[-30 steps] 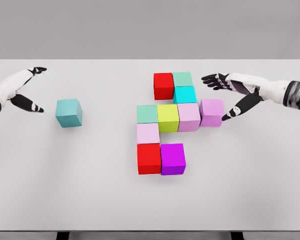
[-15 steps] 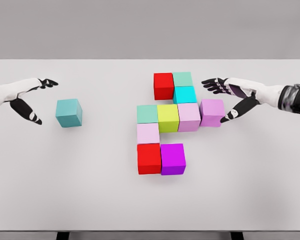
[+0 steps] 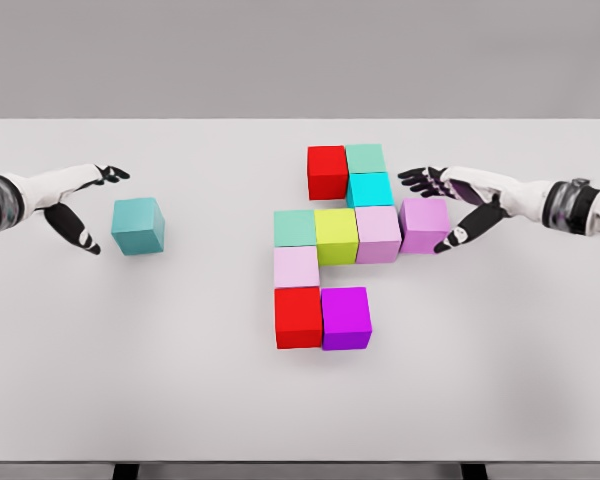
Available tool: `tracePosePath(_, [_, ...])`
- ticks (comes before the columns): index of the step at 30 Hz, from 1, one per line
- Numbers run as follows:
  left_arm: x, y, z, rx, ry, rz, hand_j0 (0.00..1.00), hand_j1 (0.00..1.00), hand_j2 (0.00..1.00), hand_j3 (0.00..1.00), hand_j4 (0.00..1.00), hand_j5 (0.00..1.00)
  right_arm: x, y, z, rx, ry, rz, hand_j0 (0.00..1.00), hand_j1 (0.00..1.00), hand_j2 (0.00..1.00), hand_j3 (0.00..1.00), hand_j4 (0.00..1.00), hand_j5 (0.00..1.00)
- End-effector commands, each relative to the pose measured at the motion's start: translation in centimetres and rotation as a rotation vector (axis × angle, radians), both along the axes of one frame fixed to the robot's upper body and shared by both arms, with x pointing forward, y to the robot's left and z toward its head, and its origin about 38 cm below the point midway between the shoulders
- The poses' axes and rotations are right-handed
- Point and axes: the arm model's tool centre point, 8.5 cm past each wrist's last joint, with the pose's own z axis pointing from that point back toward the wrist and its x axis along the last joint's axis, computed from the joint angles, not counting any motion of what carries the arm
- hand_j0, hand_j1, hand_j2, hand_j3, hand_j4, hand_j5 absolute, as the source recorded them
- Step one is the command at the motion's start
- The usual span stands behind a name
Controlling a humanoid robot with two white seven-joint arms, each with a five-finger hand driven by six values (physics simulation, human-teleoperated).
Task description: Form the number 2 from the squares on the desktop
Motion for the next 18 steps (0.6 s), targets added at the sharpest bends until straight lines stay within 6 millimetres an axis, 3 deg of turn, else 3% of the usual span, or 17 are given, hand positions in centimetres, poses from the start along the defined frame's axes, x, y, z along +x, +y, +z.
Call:
tracePosePath(1, [0.2,-0.8,-0.5,0.03,-0.019,-0.014,1.0,1.0,1.0,1.0,1.0,1.0,0.1,0.4,-0.3,0.002,0.002,0.006,1.0,1.0,1.0,1.0,1.0,1.0])
tracePosePath(13, [0.3,-2.5,-2.5,0.043,0.011,-0.044,1.0,1.0,1.0,1.0,1.0,1.0,0.1,-0.4,-1.8,-0.033,0.019,-0.007,0.98,0.98,0.98,0.98,0.98,0.98])
tracePosePath(15, [0.4,-2.8,-2.8,0.043,0.013,-0.044,1.0,1.0,1.0,1.0,1.0,1.0,0.1,-0.4,-1.8,-0.032,0.021,-0.009,0.89,0.89,0.89,0.89,0.89,0.89])
tracePosePath(18, [0.6,-2.8,-2.5,0.044,0.005,-0.043,1.0,1.0,1.0,1.0,1.0,1.0,0.1,-0.3,-1.9,-0.032,0.022,-0.008,0.62,0.62,0.62,0.62,0.62,0.62])
